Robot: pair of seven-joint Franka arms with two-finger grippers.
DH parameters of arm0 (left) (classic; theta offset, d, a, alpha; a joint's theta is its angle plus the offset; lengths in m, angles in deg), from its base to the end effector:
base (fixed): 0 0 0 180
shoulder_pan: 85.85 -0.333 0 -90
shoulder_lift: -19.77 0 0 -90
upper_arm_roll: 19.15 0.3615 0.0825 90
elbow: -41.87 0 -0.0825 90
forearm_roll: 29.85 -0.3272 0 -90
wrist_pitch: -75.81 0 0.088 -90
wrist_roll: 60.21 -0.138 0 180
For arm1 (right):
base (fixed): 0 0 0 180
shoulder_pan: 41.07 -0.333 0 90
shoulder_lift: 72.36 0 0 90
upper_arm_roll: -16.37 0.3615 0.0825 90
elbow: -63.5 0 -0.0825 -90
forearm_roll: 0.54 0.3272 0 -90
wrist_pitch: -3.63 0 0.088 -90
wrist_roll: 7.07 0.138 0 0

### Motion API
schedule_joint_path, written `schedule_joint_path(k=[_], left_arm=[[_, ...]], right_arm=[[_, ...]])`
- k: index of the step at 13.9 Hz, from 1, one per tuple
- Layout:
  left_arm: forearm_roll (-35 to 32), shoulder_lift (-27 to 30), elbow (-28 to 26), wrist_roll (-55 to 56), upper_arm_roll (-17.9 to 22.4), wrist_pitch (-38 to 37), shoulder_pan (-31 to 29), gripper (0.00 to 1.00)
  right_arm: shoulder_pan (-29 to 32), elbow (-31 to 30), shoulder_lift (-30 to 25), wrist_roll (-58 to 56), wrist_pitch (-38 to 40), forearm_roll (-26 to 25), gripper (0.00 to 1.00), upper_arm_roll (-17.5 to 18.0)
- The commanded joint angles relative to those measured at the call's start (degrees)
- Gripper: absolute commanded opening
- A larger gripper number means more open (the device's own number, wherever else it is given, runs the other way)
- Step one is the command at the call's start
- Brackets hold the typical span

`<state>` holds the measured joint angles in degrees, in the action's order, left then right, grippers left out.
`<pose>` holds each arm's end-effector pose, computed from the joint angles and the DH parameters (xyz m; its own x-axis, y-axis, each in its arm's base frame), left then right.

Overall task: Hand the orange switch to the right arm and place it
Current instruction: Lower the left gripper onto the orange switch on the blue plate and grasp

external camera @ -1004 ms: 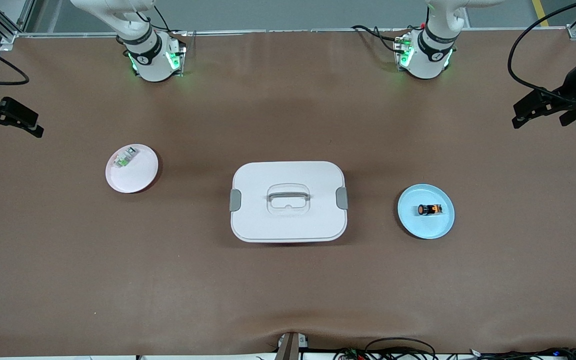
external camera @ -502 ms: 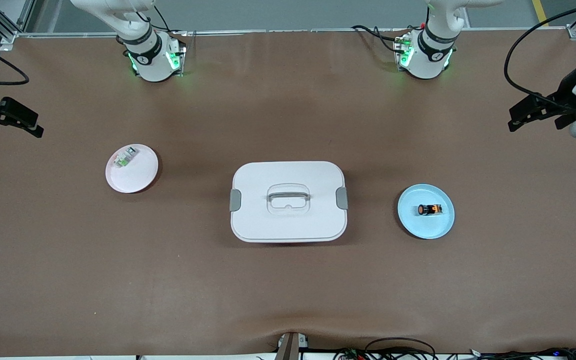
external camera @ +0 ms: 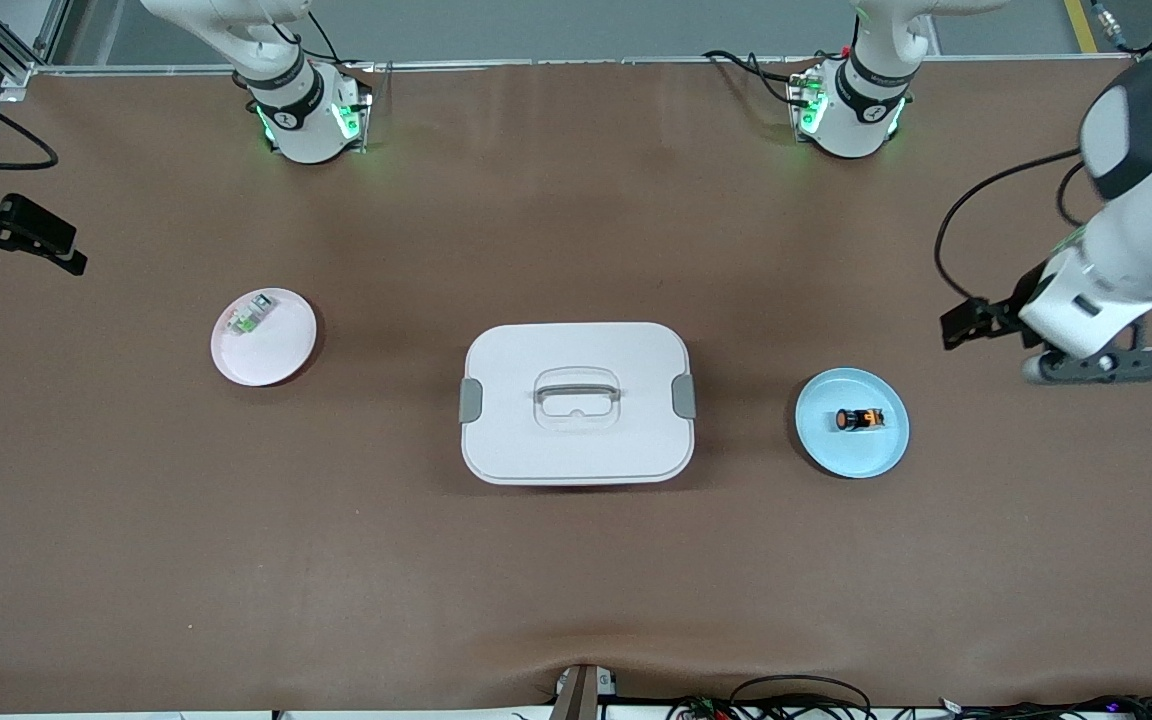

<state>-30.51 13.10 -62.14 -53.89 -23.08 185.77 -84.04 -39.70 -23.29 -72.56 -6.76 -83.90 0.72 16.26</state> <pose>0.5429 -0.0518 0.5051 0.9999 0.0066 -0.0119 0.0065 -1.0000 -0.0042 0.4931 -0.0096 0.6601 0.9994 -0.0303 0.0163 -0.0299 -0.9993 -0.0220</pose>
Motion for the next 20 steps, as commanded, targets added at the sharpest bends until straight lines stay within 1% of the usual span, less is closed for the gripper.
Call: schedule_joint_path(k=[1,3,5,9,11,16,17,18,20], left_arm=[[0.48,-1.48,-5.92,-0.26,-0.29,8.40,0.13,1.00],[-0.05,-5.26,-8.48,-0.88,-0.29,15.25,0.13,1.00],[-0.05,-9.91,-11.38,-0.96,-0.64,24.12,0.04,1.00],[-0.22,-18.09,-14.03,-0.96,-0.73,36.36,0.04,1.00],[-0.14,-19.86,-13.77,-0.96,-0.73,37.26,0.13,1.00],[-0.13,-22.15,-13.68,-0.79,-0.73,39.72,0.22,1.00],[-0.13,-22.32,-13.68,-0.79,-0.73,39.72,0.22,0.93],[-0.13,-22.33,-13.50,-0.79,-0.73,39.72,0.31,0.85],[-0.13,-22.50,-13.41,-0.61,-0.73,39.72,0.39,0.76]], right_arm=[[0.12,-0.30,-0.86,-0.13,0.26,0.67,1.00,0.02],[0.12,-0.30,-0.85,-0.13,0.34,0.58,1.00,0.02],[0.21,-0.30,-0.77,-0.13,0.34,0.67,1.00,0.02],[0.21,-0.30,-0.85,-0.13,0.34,0.67,1.00,0.02],[0.21,-0.30,-0.85,-0.13,0.34,0.67,1.00,0.02],[0.12,-0.30,-0.86,-0.13,0.34,0.67,1.00,0.02],[0.12,-0.30,-0.86,-0.13,0.34,0.67,1.00,0.02],[0.04,-0.30,-0.86,-0.13,0.34,0.67,1.00,0.02],[0.12,-0.30,-0.86,-0.13,0.34,0.67,1.00,0.02]])
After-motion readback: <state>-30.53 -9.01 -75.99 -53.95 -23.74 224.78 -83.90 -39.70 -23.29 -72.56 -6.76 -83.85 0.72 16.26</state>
